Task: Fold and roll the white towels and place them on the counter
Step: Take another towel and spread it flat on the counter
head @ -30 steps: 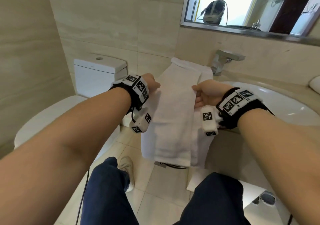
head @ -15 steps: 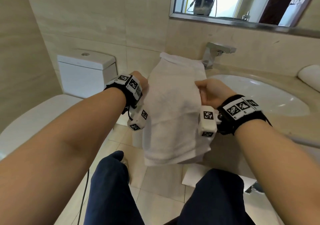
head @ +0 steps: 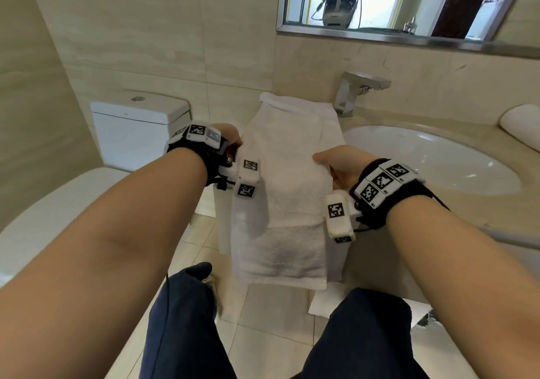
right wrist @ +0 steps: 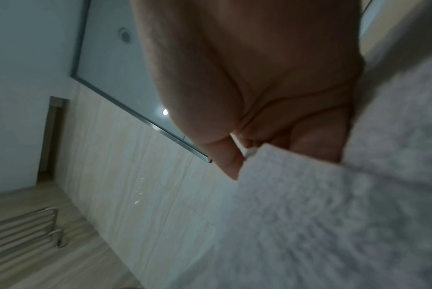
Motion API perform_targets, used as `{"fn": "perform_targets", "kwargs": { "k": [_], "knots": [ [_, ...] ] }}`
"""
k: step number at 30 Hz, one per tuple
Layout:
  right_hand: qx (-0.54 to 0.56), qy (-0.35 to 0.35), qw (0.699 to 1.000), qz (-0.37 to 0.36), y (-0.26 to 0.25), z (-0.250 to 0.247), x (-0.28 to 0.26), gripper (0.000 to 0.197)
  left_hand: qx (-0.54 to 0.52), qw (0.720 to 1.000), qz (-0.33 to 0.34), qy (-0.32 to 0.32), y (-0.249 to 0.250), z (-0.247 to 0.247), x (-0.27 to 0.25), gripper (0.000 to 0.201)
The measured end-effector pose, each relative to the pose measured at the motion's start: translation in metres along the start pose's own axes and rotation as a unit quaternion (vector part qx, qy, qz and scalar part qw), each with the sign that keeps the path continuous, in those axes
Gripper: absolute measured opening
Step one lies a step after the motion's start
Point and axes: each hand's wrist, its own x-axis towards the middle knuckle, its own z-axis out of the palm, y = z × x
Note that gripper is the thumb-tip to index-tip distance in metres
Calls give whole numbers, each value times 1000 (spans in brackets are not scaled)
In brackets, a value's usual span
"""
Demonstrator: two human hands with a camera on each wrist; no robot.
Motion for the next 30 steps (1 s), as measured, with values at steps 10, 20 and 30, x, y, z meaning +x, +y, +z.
{"fn": "perform_targets", "kwargs": {
  "k": [10, 20, 30],
  "knots": [
    [-17, -3, 999, 43, -1, -2, 16, 15, -79, 996, 8, -47, 0, 11, -7, 25],
    [57, -5, 998, 29, 4, -13, 14, 13, 6, 999, -36, -16, 0, 11, -14, 47],
    [18, 17, 998, 49, 14, -44, 1, 12, 101, 995, -5, 16, 6, 16, -16, 50]
  ]
}}
